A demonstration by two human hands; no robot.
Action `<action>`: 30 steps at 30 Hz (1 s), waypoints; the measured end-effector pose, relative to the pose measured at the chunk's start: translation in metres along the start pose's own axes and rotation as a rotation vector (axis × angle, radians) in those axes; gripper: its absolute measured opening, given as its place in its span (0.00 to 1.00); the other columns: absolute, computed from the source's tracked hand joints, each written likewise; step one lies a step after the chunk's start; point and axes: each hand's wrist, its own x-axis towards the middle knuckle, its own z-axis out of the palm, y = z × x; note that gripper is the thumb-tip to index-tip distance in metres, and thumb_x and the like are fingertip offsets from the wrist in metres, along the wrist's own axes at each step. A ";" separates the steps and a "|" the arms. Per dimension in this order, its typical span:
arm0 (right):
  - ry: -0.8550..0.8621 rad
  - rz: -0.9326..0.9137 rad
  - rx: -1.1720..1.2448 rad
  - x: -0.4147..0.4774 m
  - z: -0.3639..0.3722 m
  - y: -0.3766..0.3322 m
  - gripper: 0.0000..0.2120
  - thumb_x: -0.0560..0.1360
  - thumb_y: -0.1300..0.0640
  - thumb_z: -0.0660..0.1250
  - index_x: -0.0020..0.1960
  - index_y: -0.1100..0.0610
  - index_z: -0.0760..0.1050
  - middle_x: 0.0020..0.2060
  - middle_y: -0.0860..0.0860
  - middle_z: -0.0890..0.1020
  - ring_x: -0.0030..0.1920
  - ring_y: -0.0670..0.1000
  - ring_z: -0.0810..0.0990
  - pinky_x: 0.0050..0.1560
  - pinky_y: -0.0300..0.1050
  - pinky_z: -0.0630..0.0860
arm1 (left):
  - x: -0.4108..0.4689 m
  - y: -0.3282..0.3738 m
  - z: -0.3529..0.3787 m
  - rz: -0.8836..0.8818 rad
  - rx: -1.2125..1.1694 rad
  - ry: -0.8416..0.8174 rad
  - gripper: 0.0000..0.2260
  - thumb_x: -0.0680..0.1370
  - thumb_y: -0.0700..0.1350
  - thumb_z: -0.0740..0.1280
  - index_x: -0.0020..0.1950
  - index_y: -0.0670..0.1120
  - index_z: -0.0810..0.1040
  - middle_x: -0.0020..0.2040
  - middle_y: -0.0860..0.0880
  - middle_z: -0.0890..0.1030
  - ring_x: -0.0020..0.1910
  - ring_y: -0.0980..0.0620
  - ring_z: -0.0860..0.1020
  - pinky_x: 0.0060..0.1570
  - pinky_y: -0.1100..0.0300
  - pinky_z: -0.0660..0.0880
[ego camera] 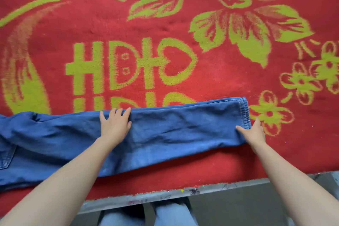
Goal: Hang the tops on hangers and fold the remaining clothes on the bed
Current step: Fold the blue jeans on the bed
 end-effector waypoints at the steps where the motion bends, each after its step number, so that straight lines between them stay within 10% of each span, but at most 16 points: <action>1: 0.001 -0.006 -0.034 0.003 -0.002 0.001 0.33 0.71 0.55 0.72 0.70 0.64 0.62 0.63 0.67 0.72 0.64 0.65 0.70 0.62 0.53 0.67 | 0.006 -0.003 0.002 0.007 0.001 0.001 0.18 0.79 0.48 0.61 0.70 0.50 0.69 0.62 0.46 0.75 0.64 0.45 0.69 0.66 0.38 0.56; 5: -0.024 -0.137 -0.145 0.010 -0.020 -0.004 0.14 0.73 0.54 0.68 0.56 0.60 0.77 0.53 0.63 0.80 0.54 0.64 0.78 0.51 0.51 0.72 | 0.023 -0.015 -0.007 0.003 -0.203 0.030 0.11 0.79 0.45 0.63 0.60 0.48 0.79 0.52 0.43 0.77 0.57 0.42 0.74 0.55 0.50 0.65; 10: 0.182 -0.092 -0.052 0.035 -0.063 -0.007 0.17 0.76 0.52 0.65 0.55 0.66 0.75 0.54 0.68 0.78 0.55 0.68 0.76 0.53 0.55 0.71 | 0.028 0.010 -0.024 0.126 -0.406 0.410 0.14 0.75 0.49 0.60 0.51 0.44 0.82 0.44 0.42 0.79 0.47 0.42 0.75 0.49 0.47 0.68; 20: 0.332 0.032 -0.181 0.035 -0.062 -0.015 0.19 0.77 0.57 0.62 0.63 0.66 0.68 0.61 0.70 0.71 0.63 0.68 0.68 0.61 0.61 0.65 | -0.014 -0.012 0.015 -0.238 -0.211 0.292 0.26 0.75 0.51 0.54 0.72 0.41 0.63 0.70 0.30 0.64 0.68 0.32 0.63 0.61 0.32 0.62; 30: 0.173 -0.926 -0.520 -0.054 0.064 -0.121 0.26 0.57 0.62 0.74 0.56 0.64 0.79 0.56 0.68 0.77 0.56 0.67 0.78 0.46 0.60 0.77 | 0.005 -0.122 -0.012 -0.513 -0.309 0.258 0.17 0.77 0.34 0.58 0.64 0.41 0.75 0.65 0.40 0.74 0.68 0.41 0.65 0.67 0.36 0.50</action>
